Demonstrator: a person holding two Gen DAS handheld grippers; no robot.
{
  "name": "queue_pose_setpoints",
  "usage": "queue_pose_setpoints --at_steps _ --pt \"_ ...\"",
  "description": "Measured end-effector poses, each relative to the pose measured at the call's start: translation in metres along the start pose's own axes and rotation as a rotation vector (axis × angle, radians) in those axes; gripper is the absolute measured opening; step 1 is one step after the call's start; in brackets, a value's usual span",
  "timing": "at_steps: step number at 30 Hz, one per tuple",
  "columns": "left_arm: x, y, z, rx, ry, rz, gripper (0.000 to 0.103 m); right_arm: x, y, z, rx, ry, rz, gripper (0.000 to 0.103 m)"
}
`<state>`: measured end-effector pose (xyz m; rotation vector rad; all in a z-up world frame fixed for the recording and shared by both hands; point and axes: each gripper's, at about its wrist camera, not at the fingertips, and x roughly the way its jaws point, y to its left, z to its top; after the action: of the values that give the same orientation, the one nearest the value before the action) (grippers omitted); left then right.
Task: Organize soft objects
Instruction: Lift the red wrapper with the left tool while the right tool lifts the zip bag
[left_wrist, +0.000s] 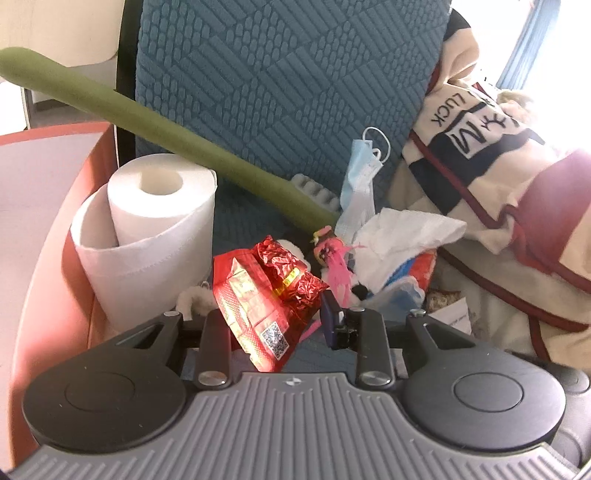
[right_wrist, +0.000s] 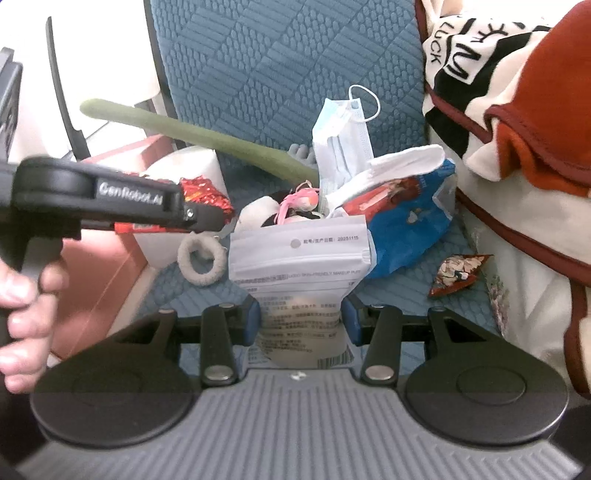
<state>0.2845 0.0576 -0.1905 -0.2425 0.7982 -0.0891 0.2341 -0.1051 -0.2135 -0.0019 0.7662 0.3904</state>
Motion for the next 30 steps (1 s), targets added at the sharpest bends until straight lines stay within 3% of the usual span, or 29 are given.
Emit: queue_pose_setpoints --at_steps 20,30 --pt "-0.072 -0.009 -0.053 -0.049 0.015 -0.047 0.035 -0.053 0.005 -0.016 0.07 0.035 0.018 0.048" --pt "-0.117 -0.011 -0.063 -0.082 -0.007 -0.062 0.035 -0.09 0.02 -0.008 0.066 0.019 0.048 0.048"
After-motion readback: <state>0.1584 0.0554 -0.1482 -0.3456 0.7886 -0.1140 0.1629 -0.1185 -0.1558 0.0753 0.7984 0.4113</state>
